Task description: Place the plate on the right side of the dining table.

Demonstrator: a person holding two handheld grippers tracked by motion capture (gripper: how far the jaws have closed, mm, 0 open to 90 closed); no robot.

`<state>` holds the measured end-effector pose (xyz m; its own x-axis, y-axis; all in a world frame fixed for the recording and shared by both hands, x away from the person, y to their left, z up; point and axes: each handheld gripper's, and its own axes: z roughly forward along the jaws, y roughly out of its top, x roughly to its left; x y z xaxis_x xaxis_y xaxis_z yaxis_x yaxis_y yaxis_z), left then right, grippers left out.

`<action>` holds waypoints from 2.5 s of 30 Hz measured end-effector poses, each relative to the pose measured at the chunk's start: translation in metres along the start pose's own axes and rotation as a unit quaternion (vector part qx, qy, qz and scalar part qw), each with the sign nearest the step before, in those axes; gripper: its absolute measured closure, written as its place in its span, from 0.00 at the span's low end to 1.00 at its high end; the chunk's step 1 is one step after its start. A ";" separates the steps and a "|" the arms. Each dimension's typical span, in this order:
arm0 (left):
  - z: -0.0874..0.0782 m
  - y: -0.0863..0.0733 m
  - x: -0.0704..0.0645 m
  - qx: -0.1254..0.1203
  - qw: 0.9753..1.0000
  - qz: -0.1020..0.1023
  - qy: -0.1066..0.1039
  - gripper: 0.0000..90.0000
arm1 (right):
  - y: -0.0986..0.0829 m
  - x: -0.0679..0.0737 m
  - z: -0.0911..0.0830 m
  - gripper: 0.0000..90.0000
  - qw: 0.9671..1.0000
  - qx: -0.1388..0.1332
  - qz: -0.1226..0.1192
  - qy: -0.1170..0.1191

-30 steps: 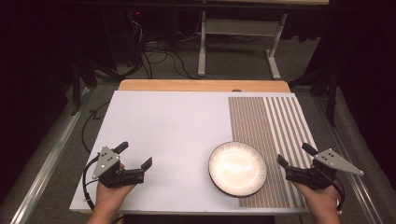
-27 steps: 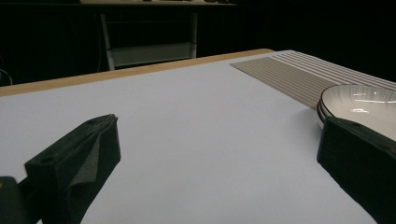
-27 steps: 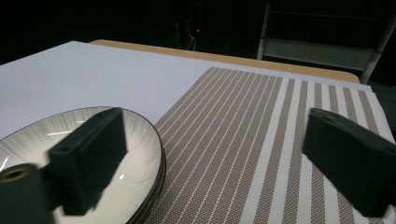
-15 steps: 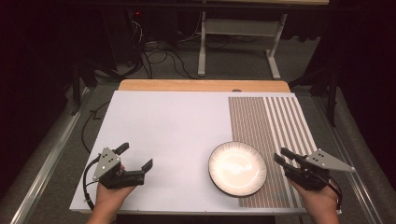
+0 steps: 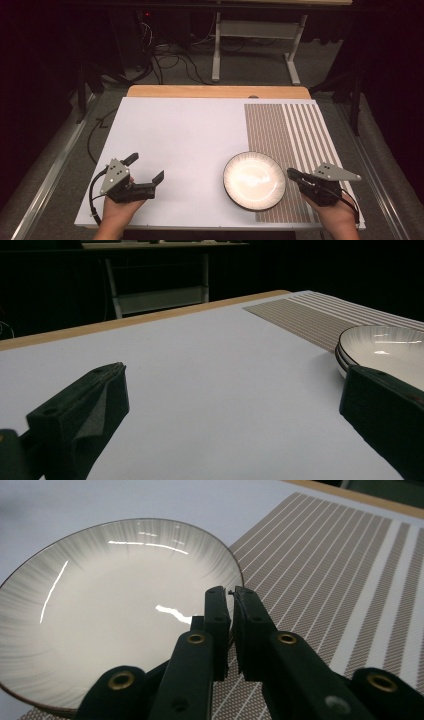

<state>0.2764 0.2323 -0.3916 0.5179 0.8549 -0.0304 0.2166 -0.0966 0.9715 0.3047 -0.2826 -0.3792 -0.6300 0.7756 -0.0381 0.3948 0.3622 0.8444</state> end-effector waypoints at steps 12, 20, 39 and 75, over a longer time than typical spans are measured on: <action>-0.001 0.001 0.000 -0.003 1.000 0.003 0.001 0.00 | -0.005 -0.001 0.009 1.00 0.999 0.050 -0.010 0.015; -0.001 0.000 0.001 -0.003 1.000 0.000 0.002 0.00 | -0.005 0.001 0.012 1.00 0.998 0.062 -0.021 0.005; 0.001 0.000 0.001 -0.003 1.000 -0.002 0.001 0.00 | -0.005 0.005 0.013 1.00 0.997 0.068 -0.040 -0.001; 0.000 0.000 0.001 -0.005 1.000 -0.007 -0.002 0.00 | 0.000 0.021 0.026 1.00 0.994 0.085 -0.058 0.020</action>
<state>0.2766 0.2331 -0.3917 0.5181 0.8542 -0.0443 0.2152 -0.0801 0.9733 0.3089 -0.2534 -0.3939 -0.7028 0.7035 -0.1057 0.4236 0.5332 0.7323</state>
